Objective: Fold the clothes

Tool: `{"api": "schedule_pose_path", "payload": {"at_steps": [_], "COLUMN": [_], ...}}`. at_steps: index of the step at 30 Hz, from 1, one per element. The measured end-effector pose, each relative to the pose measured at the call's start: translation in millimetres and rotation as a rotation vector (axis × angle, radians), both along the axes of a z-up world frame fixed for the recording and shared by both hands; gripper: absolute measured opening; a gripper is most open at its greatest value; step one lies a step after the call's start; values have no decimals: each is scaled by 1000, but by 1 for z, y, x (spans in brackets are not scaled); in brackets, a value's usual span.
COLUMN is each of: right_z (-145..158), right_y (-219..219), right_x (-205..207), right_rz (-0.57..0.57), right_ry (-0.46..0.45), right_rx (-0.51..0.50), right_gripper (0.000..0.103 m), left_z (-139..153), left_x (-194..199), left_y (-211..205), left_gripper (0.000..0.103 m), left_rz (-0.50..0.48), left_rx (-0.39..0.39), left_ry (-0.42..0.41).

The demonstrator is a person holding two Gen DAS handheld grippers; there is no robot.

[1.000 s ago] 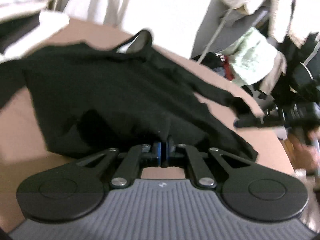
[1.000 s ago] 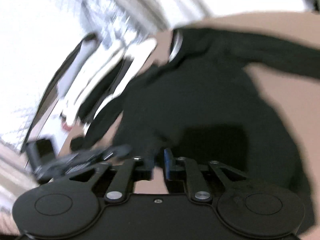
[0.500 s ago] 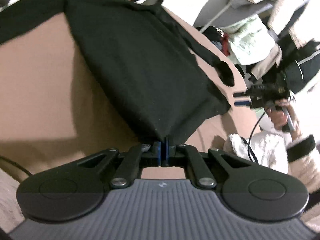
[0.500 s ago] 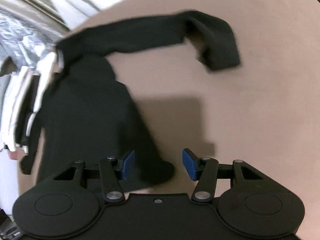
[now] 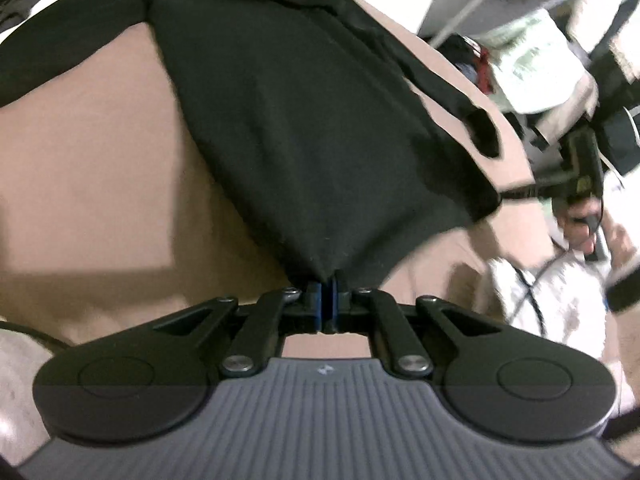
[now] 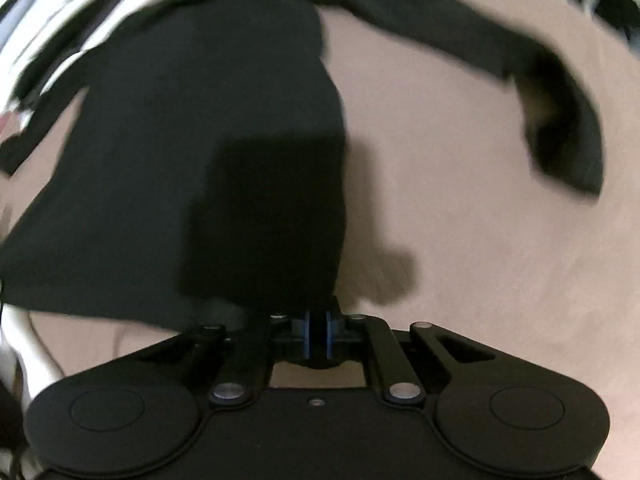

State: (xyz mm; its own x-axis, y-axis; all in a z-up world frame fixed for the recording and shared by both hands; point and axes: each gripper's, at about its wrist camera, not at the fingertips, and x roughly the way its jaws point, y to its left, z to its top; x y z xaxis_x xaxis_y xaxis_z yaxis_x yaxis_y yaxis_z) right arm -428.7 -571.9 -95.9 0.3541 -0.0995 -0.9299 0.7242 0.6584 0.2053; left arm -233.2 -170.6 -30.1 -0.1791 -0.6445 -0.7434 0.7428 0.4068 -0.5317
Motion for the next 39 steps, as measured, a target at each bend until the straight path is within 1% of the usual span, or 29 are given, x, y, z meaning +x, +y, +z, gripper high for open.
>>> {"api": "schedule_pose_path", "payload": {"at_steps": [1,3,4,5,6,7,9,10,11,12,14,15,16,18,19,20,21,22,24,25,26,27,29,30,32,34,35,37,39], "right_z": [20,59,72,79,77,68,42,28,19,17,21,25,24,10,0,-7,-11,-8,9,20,32,44,66,73,86,87,87,90,94], "right_y": [4,12,17,20,21,21,15,14,14,14,18,18,20,25,29,30,30,29,23,19,16,13,5,0,-12,-24,-33,-54,-76], "right_x": [-7,-26,-35,-40,-41,-37,-21,-18,-15,-14,-14,-17,-16,-7,-2,2,6,7,5,3,2,2,8,17,35,58,74,107,139], "right_rz": [5,6,20,33,41,43,31,28,29,34,44,50,62,106,130,149,166,169,124,102,89,81,63,50,27,35,46,64,83], "right_ry": [-46,-168,-207,-213,-189,-147,-52,-8,21,32,30,32,55,172,254,330,380,380,307,254,198,143,33,-6,-75,-97,-99,-101,-106], "right_rx": [-24,-51,-65,-81,-84,-69,-19,1,12,11,-6,-17,-32,-68,-89,-112,-135,-157,-173,-180,-195,-216,-266,-289,-334,-375,-396,-440,-486], "right_gripper": [9,9,9,9,9,9,8,8,8,8,9,9,9,9,9,10,14,16,21,22,26,33,41,47,52,53,54,54,54], "left_z": [8,17,16,9,-1,-11,-32,-37,-37,-35,-31,-34,-40,-60,-66,-66,-63,-57,-39,-28,-16,-5,12,18,26,31,33,35,27], "left_x": [-1,1,1,2,2,-1,-10,-16,-21,-25,-25,-23,-22,-19,-18,-17,-17,-16,-10,-5,2,11,36,50,74,96,109,140,176], "left_y": [7,21,25,25,24,21,12,10,10,13,18,20,19,14,12,11,11,12,18,21,22,21,16,9,-14,-44,-60,-90,-127], "left_gripper": [4,4,4,4,4,4,4,4,4,4,5,6,8,14,15,15,18,22,41,44,47,50,56,56,56,56,57,60,61], "left_rz": [-9,1,13,22,28,27,16,2,-13,-24,-22,-18,-16,-21,-30,-41,-55,-68,-80,-80,-71,-52,-6,18,45,61,70,89,98], "left_rx": [-10,-5,5,30,62,103,196,220,208,183,161,178,212,334,355,353,346,331,267,227,183,142,74,56,48,36,23,-6,-5], "left_ry": [17,19,22,30,40,39,20,12,16,27,23,15,4,-5,-4,-1,-8,-20,-61,-82,-100,-112,-148,-189,-316,-445,-484,-522,-548]}}
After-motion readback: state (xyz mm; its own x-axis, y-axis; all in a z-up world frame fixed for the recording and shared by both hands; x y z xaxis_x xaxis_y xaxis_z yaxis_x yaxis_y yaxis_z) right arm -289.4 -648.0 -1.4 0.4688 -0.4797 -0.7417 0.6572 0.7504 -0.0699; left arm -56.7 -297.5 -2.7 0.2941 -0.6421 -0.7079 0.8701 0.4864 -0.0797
